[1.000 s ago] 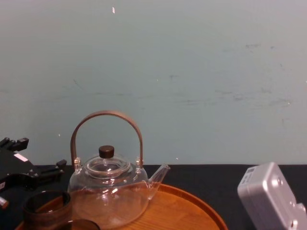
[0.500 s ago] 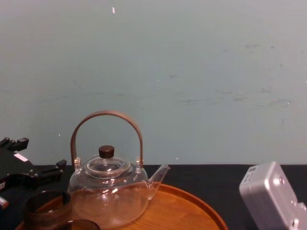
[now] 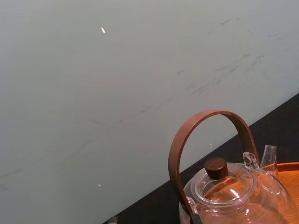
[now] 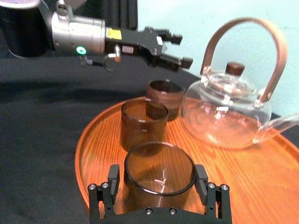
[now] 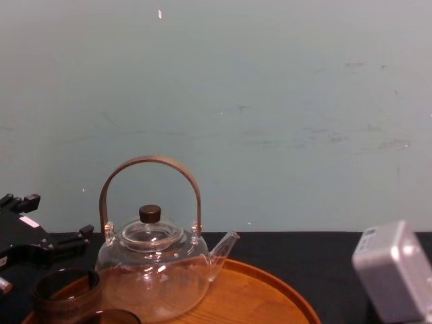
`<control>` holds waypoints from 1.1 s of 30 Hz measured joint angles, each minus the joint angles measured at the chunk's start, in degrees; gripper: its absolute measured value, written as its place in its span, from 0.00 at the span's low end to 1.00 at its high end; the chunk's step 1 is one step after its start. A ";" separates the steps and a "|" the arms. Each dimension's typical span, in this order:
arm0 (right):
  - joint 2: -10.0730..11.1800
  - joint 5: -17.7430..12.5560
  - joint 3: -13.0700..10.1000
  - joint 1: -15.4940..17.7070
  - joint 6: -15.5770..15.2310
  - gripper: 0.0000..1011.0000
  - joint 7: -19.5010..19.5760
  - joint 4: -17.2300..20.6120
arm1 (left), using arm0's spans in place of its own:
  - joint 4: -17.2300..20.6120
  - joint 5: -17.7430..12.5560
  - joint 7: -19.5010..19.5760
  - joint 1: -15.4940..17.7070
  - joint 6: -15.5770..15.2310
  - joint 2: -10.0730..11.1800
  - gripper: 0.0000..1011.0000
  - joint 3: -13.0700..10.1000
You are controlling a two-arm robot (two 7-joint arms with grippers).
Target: Pick up the glass from the table and place it on the tray.
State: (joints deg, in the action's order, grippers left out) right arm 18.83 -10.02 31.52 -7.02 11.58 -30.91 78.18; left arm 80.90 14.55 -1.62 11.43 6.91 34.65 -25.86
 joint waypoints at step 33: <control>10.22 -2.46 -14.02 20.79 5.37 0.99 8.28 17.78 | 0.00 0.00 0.00 0.00 0.00 0.00 0.99 0.00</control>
State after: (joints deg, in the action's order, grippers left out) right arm 29.05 -12.48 17.50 13.78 16.94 -22.63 95.96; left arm 80.90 14.55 -1.62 11.43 6.91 34.65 -25.86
